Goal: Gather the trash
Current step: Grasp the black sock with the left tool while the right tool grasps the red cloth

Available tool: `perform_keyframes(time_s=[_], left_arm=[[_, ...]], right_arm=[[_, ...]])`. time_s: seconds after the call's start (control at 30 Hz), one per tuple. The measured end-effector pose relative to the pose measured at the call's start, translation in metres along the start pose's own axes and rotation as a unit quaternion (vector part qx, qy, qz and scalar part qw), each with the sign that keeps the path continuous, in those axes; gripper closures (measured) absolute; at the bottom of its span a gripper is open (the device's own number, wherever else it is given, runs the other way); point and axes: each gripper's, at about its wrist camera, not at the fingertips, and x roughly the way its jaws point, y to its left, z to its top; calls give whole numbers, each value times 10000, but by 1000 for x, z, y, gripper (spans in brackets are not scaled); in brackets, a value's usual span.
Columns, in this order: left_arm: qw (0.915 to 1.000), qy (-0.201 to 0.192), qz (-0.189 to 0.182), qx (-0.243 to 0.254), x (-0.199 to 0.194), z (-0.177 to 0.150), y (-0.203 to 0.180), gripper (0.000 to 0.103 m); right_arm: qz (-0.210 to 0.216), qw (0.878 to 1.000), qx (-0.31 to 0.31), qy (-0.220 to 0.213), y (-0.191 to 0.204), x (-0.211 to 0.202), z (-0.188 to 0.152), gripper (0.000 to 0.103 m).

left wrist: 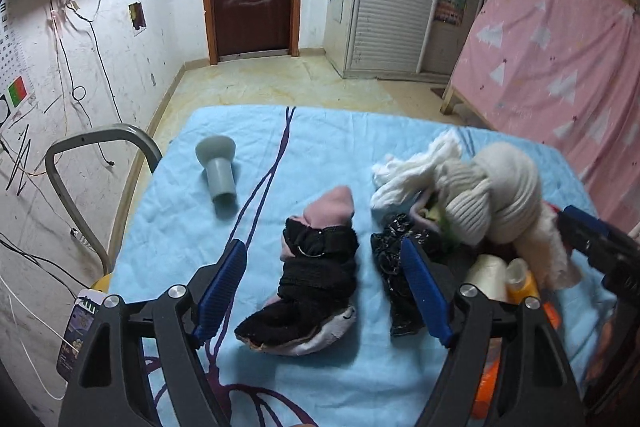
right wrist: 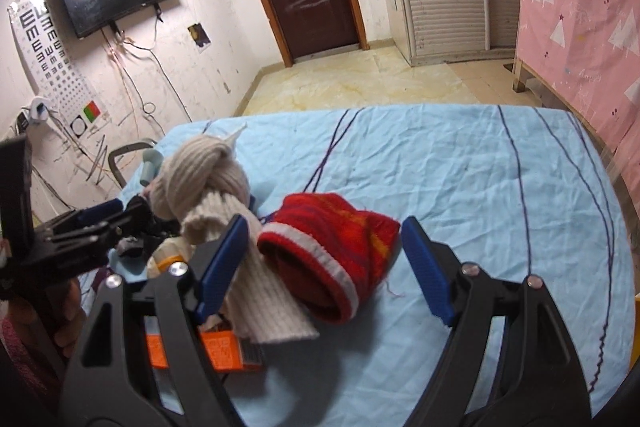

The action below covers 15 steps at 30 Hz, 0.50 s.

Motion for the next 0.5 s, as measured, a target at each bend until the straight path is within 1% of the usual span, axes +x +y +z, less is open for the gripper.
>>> perform_keyframes(time_s=[0.07, 0.13, 0.2, 0.23, 0.27, 0.3, 0.37, 0.43, 0.47, 0.5], left_arm=[[9999, -33, 99, 7, 3, -1, 1, 33], [9999, -36, 110, 20, 5, -1, 0, 33], [10000, 22, 36, 15, 8, -2, 0, 44], [9999, 104, -70, -16, 11, -3, 1, 53], [9996, 203, -199, -70, 16, -4, 2, 62], [9993, 274, -229, -115, 19, -6, 3, 65], [9996, 227, -113, -129, 20, -7, 5, 73], [9994, 206, -190, -200, 18, -8, 6, 74], [9993, 203, -204, -221, 17, -9, 8, 75], [9994, 189, -190, -231, 16, -9, 7, 75]], right_arm=[[-15, 9999, 80, 70, -1, 5, 1, 27], [-13, 9999, 126, 110, -3, 9, 1, 27], [32, 9997, 174, 147, -6, 11, 2, 27], [60, 9997, 200, 162, -7, 12, 1, 29], [120, 9995, 222, 176, -8, 13, 1, 42], [198, 9993, 241, 199, -9, 14, 1, 49], [280, 9990, 242, 239, -10, 15, 1, 71], [254, 9992, 240, 195, -10, 13, 0, 83], [257, 9992, 248, 154, -10, 10, 0, 86], [246, 9994, 240, 106, -10, 8, -1, 87]])
